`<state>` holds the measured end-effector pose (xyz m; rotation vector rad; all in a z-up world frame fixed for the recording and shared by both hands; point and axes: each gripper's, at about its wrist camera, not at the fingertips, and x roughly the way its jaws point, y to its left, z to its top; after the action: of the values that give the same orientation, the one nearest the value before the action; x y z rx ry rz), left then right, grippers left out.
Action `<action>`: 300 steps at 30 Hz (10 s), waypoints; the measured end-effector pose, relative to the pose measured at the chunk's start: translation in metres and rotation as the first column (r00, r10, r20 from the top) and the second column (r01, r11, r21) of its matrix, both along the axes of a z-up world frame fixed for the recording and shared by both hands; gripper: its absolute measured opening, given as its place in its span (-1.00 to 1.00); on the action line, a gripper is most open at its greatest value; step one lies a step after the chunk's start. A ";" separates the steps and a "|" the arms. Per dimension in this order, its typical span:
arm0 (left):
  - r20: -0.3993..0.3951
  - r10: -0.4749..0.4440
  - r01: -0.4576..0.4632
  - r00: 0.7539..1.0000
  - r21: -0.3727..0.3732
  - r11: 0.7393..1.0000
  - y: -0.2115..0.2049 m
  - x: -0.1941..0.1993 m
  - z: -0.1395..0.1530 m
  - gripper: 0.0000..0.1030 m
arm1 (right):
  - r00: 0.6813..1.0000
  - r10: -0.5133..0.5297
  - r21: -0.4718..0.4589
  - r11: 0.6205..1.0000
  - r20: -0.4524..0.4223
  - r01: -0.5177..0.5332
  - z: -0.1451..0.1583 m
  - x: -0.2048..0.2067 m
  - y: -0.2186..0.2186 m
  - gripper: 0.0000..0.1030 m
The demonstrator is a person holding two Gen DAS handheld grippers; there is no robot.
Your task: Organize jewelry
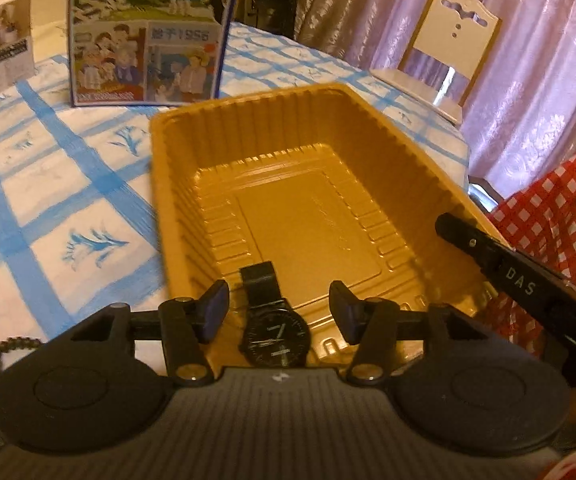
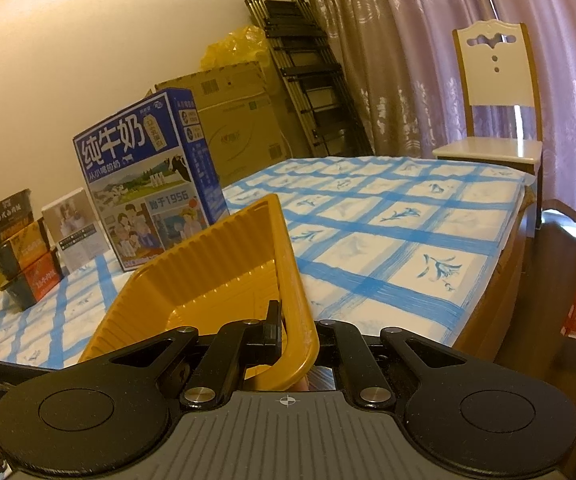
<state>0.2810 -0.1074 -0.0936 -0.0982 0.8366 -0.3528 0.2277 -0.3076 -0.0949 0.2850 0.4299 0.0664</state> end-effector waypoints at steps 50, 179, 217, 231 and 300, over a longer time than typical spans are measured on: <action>0.071 -0.035 0.017 0.997 0.234 0.972 0.060 -0.018 -0.038 -0.86 | 1.000 0.005 -0.076 0.997 0.023 -0.003 0.007 0.008 -0.001 -0.87; 0.101 -0.060 0.067 0.993 -0.069 0.995 -0.020 -0.024 0.016 -0.68 | 1.000 0.024 -0.064 0.998 0.011 -0.023 0.004 -0.004 0.006 -0.86; 0.142 0.370 -0.393 0.918 0.203 0.897 0.199 -0.111 0.009 -0.34 | 1.000 0.017 -0.065 0.998 -0.006 -0.017 0.001 -0.004 0.006 -0.87; 0.109 0.364 -0.380 0.925 0.279 0.882 0.203 -0.039 -0.025 -0.71 | 1.000 0.017 -0.071 0.997 -0.007 -0.018 0.000 -0.004 0.008 -0.86; 0.019 0.319 -0.318 0.947 0.167 0.933 0.233 -0.017 -0.023 -0.86 | 1.000 0.018 -0.089 0.996 -0.018 -0.019 -0.002 0.001 0.007 -0.86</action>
<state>0.2642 0.1256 -0.1162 -0.0767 0.8395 0.0252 0.2284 -0.3010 -0.0973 0.1939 0.4509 0.0627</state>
